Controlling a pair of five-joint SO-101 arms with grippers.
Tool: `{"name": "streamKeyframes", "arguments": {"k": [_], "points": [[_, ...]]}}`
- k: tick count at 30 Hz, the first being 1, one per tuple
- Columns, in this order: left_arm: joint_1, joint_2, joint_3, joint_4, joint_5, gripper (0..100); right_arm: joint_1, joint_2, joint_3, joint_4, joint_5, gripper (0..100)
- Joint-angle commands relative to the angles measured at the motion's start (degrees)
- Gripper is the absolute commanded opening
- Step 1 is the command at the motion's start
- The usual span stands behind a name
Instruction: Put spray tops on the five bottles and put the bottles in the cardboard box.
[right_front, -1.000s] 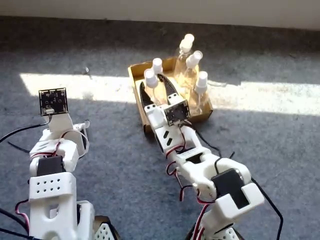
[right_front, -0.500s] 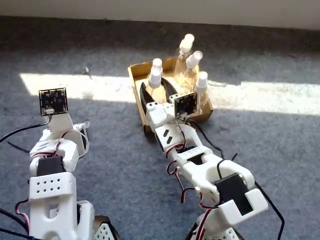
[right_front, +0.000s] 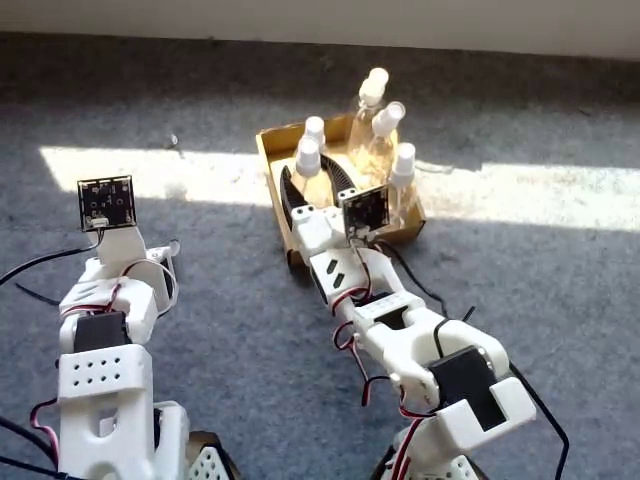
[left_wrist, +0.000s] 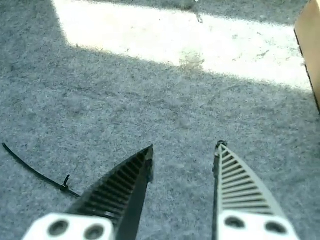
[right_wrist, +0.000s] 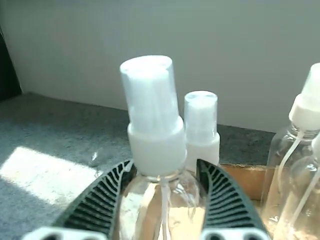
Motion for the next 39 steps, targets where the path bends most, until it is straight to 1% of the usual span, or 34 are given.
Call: {"name": "streamKeyframes", "arguments": {"k": [1,3,5,23,25,28,34,39], "points": [[0.92,-0.84,-0.22,-0.7,0.35,19,-0.13,-2.77,-0.31,0.04,0.97,16.3],[0.92,-0.84,-0.22,-0.7,0.35,19,-0.13,-2.77,-0.31,0.04,0.97,21.7],[0.92,-0.84,-0.22,-0.7,0.35,19,-0.22,-2.77,-0.31,0.04,0.88,23.6],[0.92,-0.84,-0.22,-0.7,0.35,19,-0.04,-3.56,-0.84,0.04,1.14,23.5],[0.92,-0.84,-0.22,-0.79,0.35,19,-0.04,-5.05,-0.84,0.75,2.73,23.5],[0.92,-0.84,-0.22,-0.88,0.35,19,-0.04,-8.75,-0.84,6.81,5.54,23.5],[0.92,-0.84,-0.22,-0.88,0.35,19,0.04,-18.77,-5.14,20.35,5.71,23.5],[0.92,-0.84,-0.13,-0.88,0.35,19,2.07,-26.07,-11.65,31.52,5.71,23.5]]}}
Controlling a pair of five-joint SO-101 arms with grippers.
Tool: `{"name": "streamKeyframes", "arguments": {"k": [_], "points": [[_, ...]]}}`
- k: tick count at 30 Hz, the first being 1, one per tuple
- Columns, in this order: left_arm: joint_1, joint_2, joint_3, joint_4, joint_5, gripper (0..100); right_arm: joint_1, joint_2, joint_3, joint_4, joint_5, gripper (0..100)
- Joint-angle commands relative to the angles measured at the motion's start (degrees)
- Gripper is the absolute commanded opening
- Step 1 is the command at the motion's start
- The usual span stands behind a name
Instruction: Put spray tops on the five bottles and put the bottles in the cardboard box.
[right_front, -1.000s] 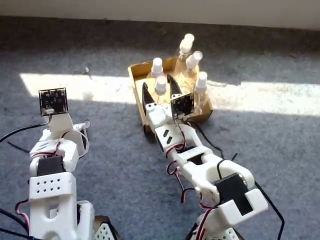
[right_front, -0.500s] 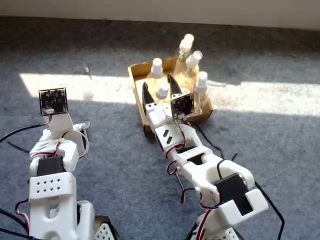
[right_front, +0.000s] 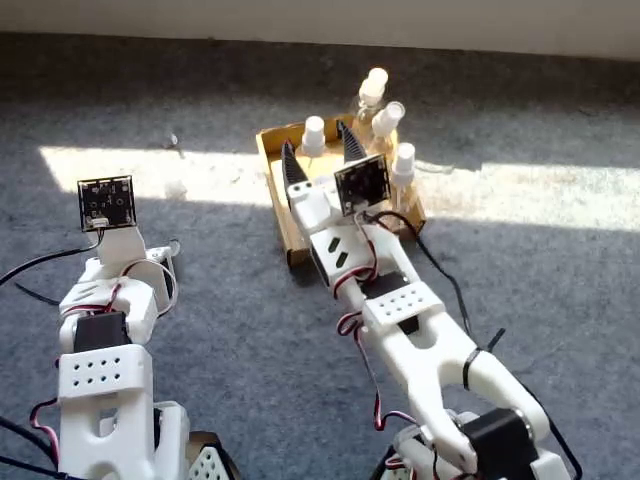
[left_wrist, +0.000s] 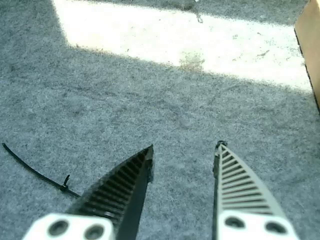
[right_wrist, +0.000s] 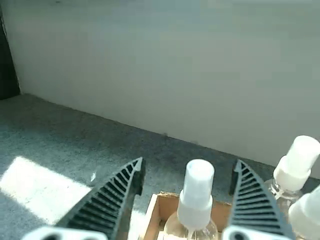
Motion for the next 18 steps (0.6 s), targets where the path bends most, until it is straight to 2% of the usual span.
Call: {"name": "streamKeyframes", "arguments": {"k": [1,5,13,15,18], "points": [[0.92,-0.84,-0.13,-0.88,0.35,19,2.15,-6.99,-6.81,7.34,0.62,23.5],[0.92,-0.84,-0.13,-0.88,0.35,19,2.59,-13.23,-12.09,16.84,0.7,23.5],[0.92,-0.84,-0.04,-0.7,0.35,19,1.19,-29.93,-20.26,50.24,0.7,23.5],[0.92,-0.84,-0.13,-0.7,0.35,19,1.36,-35.65,-18.51,55.96,0.7,22.8],[1.01,-1.01,-0.48,-0.7,0.35,19,3.65,-46.29,-11.38,61.93,0.79,14.2]]}}
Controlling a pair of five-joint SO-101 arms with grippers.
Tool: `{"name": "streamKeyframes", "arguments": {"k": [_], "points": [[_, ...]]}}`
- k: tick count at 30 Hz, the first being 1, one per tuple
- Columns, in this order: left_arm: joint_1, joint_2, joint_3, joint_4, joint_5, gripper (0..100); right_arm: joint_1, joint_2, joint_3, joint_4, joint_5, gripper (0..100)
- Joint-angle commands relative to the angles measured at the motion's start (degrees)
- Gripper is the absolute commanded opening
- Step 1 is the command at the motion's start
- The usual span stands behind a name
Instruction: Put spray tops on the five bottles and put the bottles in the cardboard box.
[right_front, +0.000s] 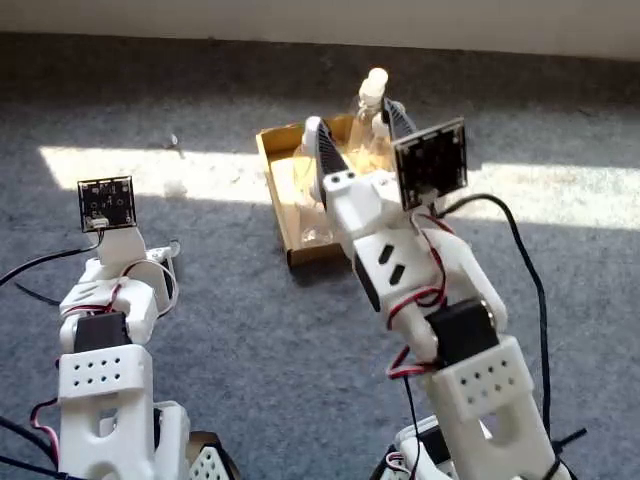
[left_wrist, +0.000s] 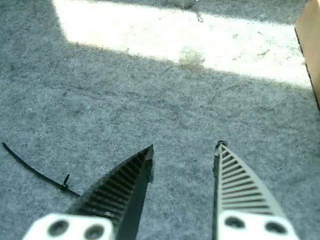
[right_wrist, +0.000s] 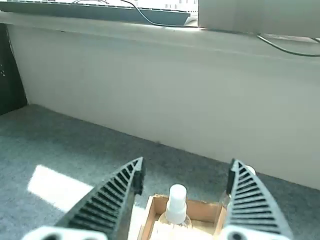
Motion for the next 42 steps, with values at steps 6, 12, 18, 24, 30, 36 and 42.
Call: {"name": "streamKeyframes", "arguments": {"k": [6,12,18,24,30,36,42], "points": [[1.01,-3.82,-0.48,-0.7,0.35,19,8.92,-38.73,27.56,10.77,0.88,1.9],[1.01,-20.7,3.74,2.64,0.35,19,14.9,-48.31,42.68,22.11,0.44,1.9],[1.01,-43.12,13.93,8.88,0.26,19,15.69,-50.42,46.64,23.16,0.44,1.9],[1.01,-44.97,25.01,6.24,0.26,19,15.78,-50.42,60.97,22.9,0.79,1.9],[0.92,-44.88,28.35,1.67,0.35,19,15.96,-50.24,66.59,24.13,0.79,1.9],[0.57,-44.44,28.35,9.67,0.35,19,15.87,-49.89,66.59,29.32,0.79,1.9],[0.57,-44.62,28.35,25.23,0.35,19,15.78,-50.15,66.59,42.95,0.79,1.9]]}}
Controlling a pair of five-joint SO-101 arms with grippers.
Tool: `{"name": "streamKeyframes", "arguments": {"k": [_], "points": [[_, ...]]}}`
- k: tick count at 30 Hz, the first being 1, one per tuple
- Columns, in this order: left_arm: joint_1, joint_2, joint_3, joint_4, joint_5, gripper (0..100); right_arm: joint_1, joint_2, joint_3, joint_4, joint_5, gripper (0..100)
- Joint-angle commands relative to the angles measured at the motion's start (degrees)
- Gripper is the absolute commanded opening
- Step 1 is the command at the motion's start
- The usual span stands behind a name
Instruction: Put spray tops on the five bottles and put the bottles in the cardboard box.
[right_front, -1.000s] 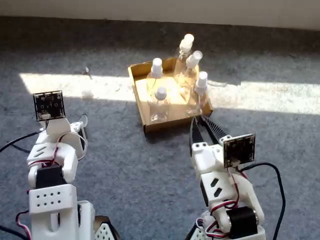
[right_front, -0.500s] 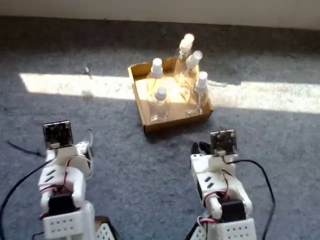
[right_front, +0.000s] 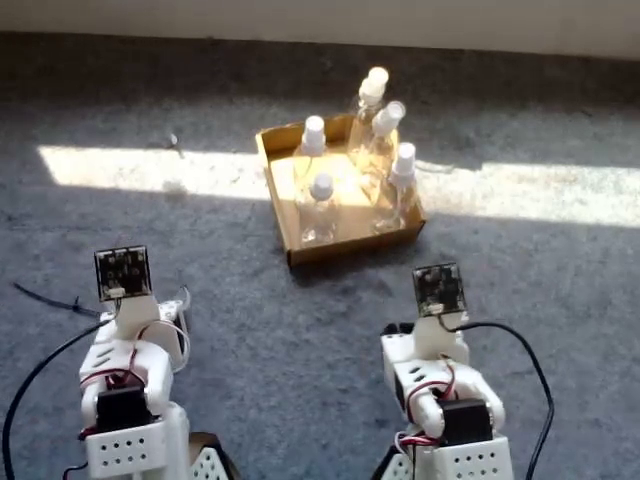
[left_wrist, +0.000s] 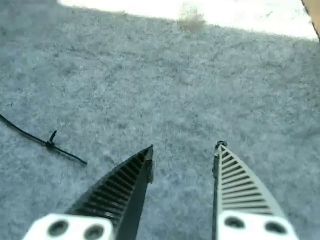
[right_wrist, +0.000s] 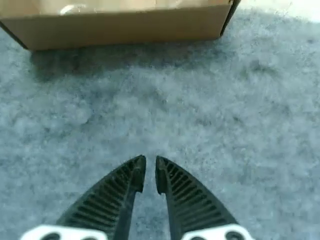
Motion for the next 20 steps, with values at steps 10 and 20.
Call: {"name": "streamKeyframes", "arguments": {"k": [10,20], "points": [[0.57,-0.22,1.19,15.3,0.35,19,0.48,-0.31,9.63,3.38,0.35,1.9],[0.57,-0.22,1.19,15.3,0.35,19,0.48,-0.31,9.63,3.38,0.35,1.9]]}}
